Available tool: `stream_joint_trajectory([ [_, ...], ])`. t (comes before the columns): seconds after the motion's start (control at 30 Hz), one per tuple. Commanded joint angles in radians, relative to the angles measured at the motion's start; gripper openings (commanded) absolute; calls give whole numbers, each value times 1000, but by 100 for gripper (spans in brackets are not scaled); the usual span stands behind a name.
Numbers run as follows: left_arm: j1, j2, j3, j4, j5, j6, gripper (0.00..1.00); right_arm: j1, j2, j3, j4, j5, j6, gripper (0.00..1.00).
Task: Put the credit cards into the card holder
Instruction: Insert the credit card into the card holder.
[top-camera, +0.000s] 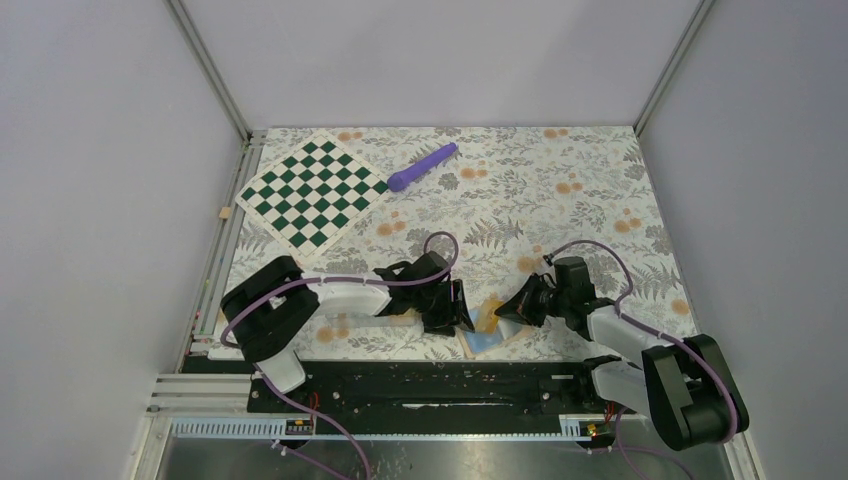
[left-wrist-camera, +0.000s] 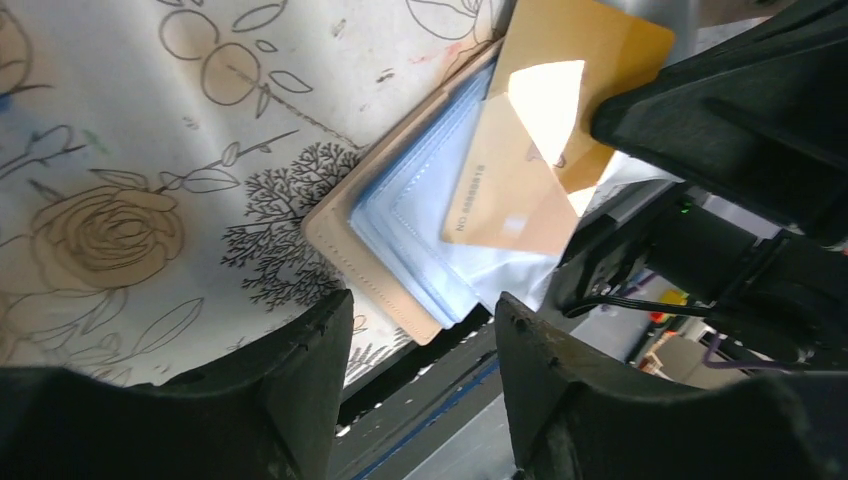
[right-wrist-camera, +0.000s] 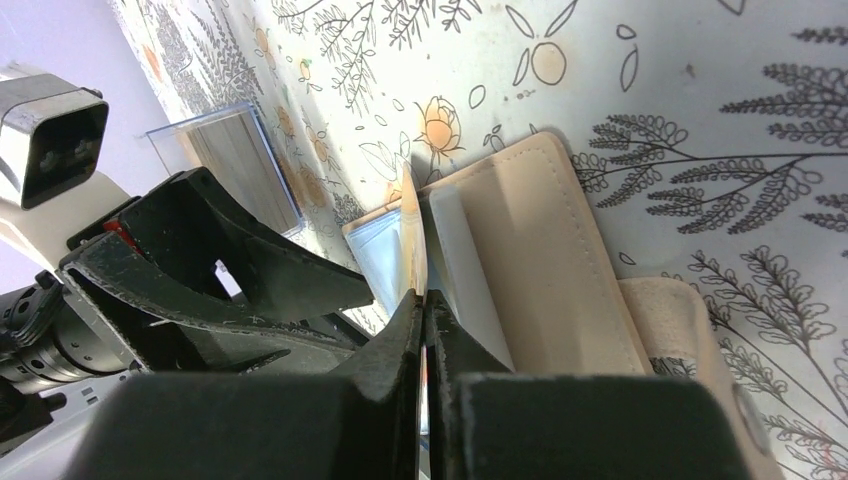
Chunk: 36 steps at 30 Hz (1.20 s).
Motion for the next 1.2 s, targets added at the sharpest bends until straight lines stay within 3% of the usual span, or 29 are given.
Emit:
stream_joint_trajectory([
  [0.0,11,29,-51,166,27,-77,55,1,-5,-23,6,44,17,0],
  [0.17,18,3,-82,310,58,-94,53,1,15,-38,48,34,42,0],
  [0.63,56,-113,-161,453,39,-81,41,1,19,-58,101,15,85,0],
  [0.73,63,-105,-127,355,29,-30,40,2,-2,-10,-7,31,16,0],
  [0.9,64,-47,31,18,-39,122,38,1,-74,66,-217,70,-86,0],
  [1.07,46,1,96,-82,-57,170,35,1,-88,56,-246,68,-96,0],
  [1.17,8,54,179,-218,-138,232,44,1,-65,54,-230,55,-95,0],
])
